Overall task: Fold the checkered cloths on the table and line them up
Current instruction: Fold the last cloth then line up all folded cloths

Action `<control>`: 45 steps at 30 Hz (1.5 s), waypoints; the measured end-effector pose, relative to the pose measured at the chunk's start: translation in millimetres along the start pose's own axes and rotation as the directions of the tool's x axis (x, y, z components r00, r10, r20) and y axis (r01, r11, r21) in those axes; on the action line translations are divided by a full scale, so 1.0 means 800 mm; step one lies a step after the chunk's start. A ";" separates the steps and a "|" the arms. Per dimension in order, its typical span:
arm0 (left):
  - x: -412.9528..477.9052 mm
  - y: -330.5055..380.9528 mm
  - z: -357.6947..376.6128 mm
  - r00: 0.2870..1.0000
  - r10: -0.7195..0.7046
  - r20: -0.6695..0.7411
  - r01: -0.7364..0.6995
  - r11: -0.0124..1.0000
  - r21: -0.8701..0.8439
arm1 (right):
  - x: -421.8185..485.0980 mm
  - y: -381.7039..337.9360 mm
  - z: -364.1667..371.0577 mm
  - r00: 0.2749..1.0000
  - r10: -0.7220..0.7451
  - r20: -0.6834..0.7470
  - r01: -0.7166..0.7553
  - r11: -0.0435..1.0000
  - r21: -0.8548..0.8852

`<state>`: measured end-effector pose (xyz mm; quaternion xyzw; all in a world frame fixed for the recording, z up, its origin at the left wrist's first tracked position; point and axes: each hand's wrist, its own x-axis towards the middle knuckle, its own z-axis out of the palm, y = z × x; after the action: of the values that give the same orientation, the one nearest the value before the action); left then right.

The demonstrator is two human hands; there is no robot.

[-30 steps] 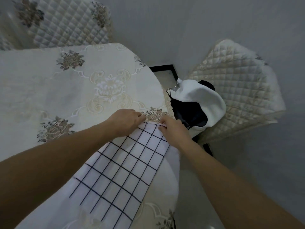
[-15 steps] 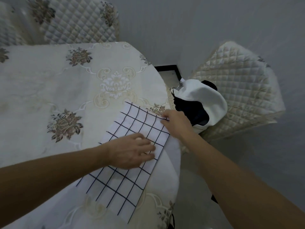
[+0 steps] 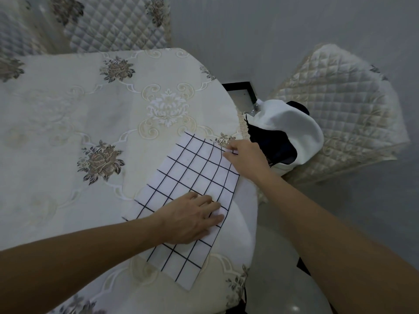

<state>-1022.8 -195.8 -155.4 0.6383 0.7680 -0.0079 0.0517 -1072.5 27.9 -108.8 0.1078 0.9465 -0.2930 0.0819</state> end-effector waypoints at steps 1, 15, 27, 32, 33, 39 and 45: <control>-0.001 0.003 0.000 1.000 -0.013 0.005 0.013 1.000 0.002 | 0.000 -0.002 0.001 1.000 -0.014 -0.010 0.014 1.000 0.014; -0.013 0.052 -0.006 0.953 -0.286 0.103 0.279 0.957 0.078 | -0.105 -0.032 0.019 0.868 -0.426 -0.254 0.485 0.838 0.252; -0.209 0.132 -0.001 0.875 -0.469 0.123 0.471 0.882 0.015 | -0.187 -0.052 0.082 0.803 -0.512 -0.306 0.522 0.851 -0.053; -0.229 0.138 0.023 0.860 -0.497 0.116 0.499 0.866 0.015 | -0.224 -0.060 0.128 0.746 -0.557 -0.364 0.511 0.830 -0.223; -0.228 0.138 0.025 0.862 -0.496 0.106 0.497 0.867 0.017 | -0.232 -0.061 0.139 0.732 -0.577 -0.362 0.517 0.817 -0.255; -0.230 0.135 0.038 0.869 -0.491 0.066 0.490 0.871 0.035 | -0.261 -0.060 0.185 0.757 -0.580 -0.303 0.487 0.808 -0.331; -0.235 0.140 0.050 0.864 -0.497 0.087 0.497 0.868 0.021 | -0.272 -0.052 0.204 0.767 -0.589 -0.255 0.486 0.793 -0.367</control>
<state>-876.5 -362.5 -172.5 0.4182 0.9032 -0.0489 0.0828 -858.5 -132.7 -172.4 -0.1320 0.9669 -0.1427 -0.1650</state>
